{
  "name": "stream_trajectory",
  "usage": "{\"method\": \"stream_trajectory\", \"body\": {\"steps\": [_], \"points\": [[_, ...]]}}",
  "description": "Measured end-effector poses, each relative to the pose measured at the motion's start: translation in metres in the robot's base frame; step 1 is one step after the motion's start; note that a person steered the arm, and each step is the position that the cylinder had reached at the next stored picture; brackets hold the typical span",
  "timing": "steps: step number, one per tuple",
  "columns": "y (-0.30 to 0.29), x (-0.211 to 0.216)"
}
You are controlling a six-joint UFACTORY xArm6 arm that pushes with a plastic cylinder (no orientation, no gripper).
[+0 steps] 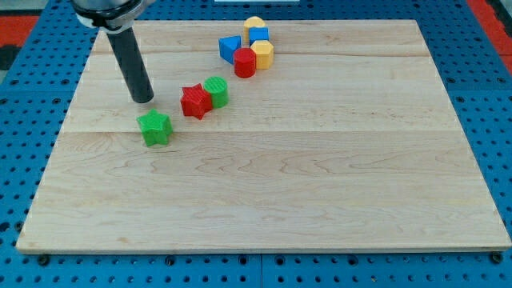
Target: Push the green circle down a bit
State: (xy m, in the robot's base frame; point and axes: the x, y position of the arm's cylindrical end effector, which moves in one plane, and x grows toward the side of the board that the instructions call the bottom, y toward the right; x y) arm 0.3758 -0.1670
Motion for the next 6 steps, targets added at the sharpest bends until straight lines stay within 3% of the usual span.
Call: {"method": "stream_trajectory", "body": {"steps": [2, 3, 4, 5, 6], "points": [[0.057, 0.009], [0.048, -0.028], [0.109, -0.026], [0.116, -0.013], [0.011, -0.048]]}}
